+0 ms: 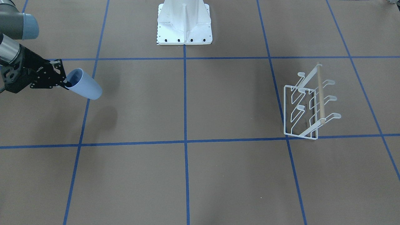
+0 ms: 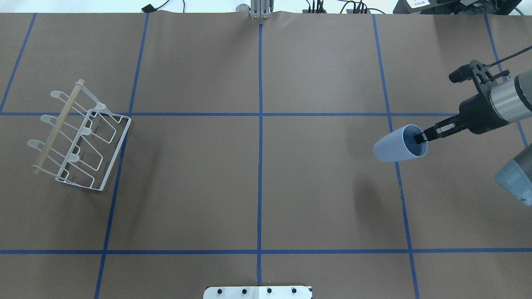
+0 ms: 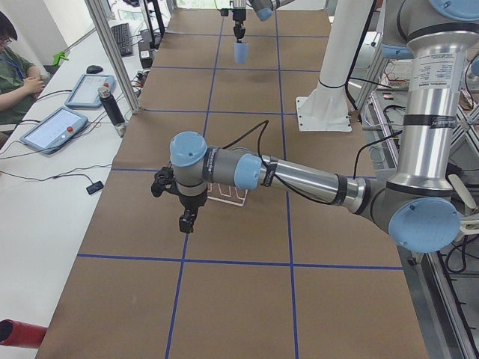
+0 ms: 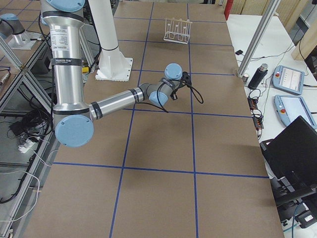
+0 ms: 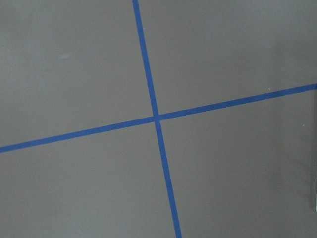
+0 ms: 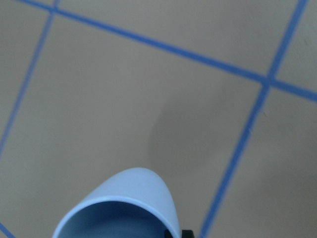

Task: Hang cup on cup holder
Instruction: 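Lift the cup and tip it sideways toward the table center with the right gripper, then bring the left gripper toward the cup's closed bottom while the right gripper holds it, then close the left gripper around the cup's bottom end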

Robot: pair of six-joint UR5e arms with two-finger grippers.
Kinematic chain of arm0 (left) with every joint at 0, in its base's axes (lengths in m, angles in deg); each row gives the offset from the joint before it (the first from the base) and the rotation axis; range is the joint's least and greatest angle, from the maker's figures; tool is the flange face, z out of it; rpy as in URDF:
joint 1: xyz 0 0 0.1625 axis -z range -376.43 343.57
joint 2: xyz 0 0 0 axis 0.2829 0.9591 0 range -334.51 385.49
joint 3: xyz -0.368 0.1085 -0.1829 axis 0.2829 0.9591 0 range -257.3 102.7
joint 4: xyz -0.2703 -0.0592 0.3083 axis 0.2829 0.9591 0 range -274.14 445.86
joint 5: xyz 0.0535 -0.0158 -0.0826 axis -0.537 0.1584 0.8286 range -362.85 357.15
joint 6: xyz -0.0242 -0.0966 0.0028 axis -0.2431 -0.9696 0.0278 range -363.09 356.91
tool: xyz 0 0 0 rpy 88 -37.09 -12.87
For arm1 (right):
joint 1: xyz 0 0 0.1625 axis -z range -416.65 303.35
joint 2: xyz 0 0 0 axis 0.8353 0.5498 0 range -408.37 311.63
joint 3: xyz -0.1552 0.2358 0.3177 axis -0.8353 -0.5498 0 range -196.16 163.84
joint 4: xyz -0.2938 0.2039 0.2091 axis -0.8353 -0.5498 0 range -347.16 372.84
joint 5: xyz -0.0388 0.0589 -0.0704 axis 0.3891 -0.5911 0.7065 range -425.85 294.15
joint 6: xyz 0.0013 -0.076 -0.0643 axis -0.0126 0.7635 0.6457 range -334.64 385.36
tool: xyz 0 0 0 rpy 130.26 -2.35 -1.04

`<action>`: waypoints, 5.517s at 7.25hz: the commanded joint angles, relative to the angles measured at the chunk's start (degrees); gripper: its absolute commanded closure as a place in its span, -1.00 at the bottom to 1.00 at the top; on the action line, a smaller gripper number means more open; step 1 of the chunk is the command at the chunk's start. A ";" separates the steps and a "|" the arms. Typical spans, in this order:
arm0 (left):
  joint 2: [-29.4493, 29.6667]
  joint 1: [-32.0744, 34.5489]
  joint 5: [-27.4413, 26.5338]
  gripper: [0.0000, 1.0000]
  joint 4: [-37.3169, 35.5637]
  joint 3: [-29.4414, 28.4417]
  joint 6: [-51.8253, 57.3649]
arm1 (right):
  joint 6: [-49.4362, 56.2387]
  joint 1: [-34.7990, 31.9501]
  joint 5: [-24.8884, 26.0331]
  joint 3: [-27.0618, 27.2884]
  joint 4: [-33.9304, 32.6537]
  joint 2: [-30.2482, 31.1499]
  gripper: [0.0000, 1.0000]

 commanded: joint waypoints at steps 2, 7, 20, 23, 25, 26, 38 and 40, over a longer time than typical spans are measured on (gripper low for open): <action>-0.02 -10.77 -0.17 -0.97 34.72 0.11 -44.23 | -31.19 5.40 11.10 0.12 21.26 -6.65 1.00; 4.19 -18.53 -0.44 -0.98 75.55 0.72 -100.87 | -57.78 20.96 32.31 0.21 50.81 -7.44 1.00; 22.57 -48.39 -15.44 -0.98 85.19 8.63 -134.12 | -65.57 28.27 32.32 1.61 60.98 -14.13 1.00; 23.18 -50.53 -16.43 -0.98 85.28 8.81 -134.29 | -65.57 28.27 32.23 1.70 61.24 -14.04 1.00; 23.27 -50.53 -16.43 -0.98 85.28 8.90 -134.38 | -65.57 28.36 32.23 1.44 61.24 -14.04 1.00; 23.27 -50.53 -16.43 -0.97 85.28 8.90 -134.38 | -65.48 28.36 32.32 1.44 61.33 -14.04 1.00; 23.19 -51.41 -16.34 -0.71 85.37 9.95 -133.50 | -65.39 28.18 32.94 1.61 61.33 -13.78 1.00; 23.19 -51.41 -16.26 -0.54 85.37 10.04 -133.50 | -65.39 28.18 32.94 1.61 61.33 -13.69 1.00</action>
